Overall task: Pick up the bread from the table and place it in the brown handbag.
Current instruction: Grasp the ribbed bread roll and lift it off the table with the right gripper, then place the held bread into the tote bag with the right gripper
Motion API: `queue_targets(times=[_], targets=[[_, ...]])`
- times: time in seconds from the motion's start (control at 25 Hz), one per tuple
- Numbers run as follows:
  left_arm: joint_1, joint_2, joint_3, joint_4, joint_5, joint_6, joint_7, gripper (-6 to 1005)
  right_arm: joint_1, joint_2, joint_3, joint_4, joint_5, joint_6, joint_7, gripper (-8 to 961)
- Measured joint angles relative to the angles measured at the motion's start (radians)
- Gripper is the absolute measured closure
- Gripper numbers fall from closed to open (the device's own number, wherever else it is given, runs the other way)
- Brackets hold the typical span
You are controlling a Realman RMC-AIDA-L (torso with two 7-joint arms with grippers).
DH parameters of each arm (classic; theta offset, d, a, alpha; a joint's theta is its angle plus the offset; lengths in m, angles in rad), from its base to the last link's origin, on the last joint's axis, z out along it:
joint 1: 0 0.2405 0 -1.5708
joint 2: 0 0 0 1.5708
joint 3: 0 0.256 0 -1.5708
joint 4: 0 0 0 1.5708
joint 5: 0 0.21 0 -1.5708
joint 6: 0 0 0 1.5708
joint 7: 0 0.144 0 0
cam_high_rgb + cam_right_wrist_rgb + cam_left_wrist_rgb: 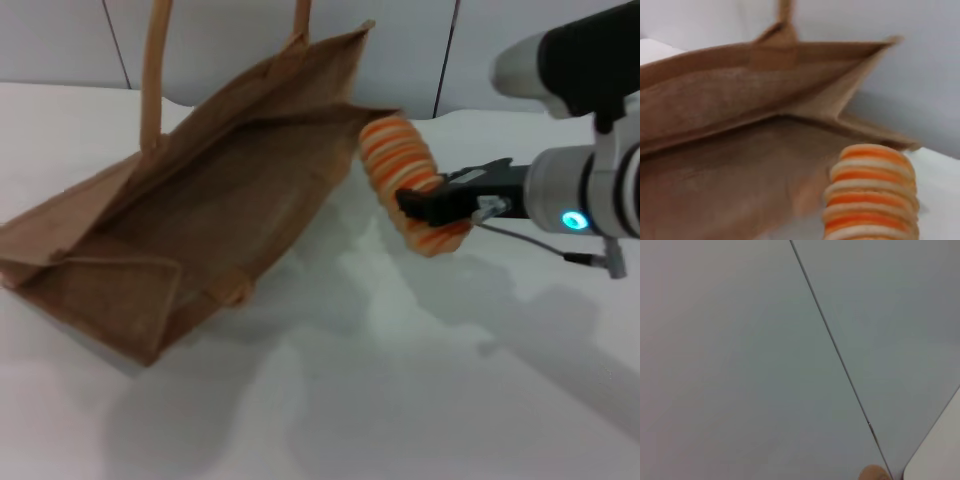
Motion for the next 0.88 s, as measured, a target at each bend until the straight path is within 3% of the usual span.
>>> queue_targets(times=[0.36,0.52,0.88], targets=[[0.0,0.001,0.0,0.004,0.0,0.001,-0.001,853,-0.039,-0.002,0.093,-0.004,-0.068,0.04,-0.013,529],[-0.005,0.005,0.0,-0.002,0.0,0.009,-0.001,852,-0.035,0.0,0.066,-0.035,-0.06,0.052,-0.015,556],[-0.039,-0.006,0.03,-0.004,-0.002,0.011,-0.003,850,0.01,0.002,-0.005,-0.034,0.03,0.022,-0.032,585]])
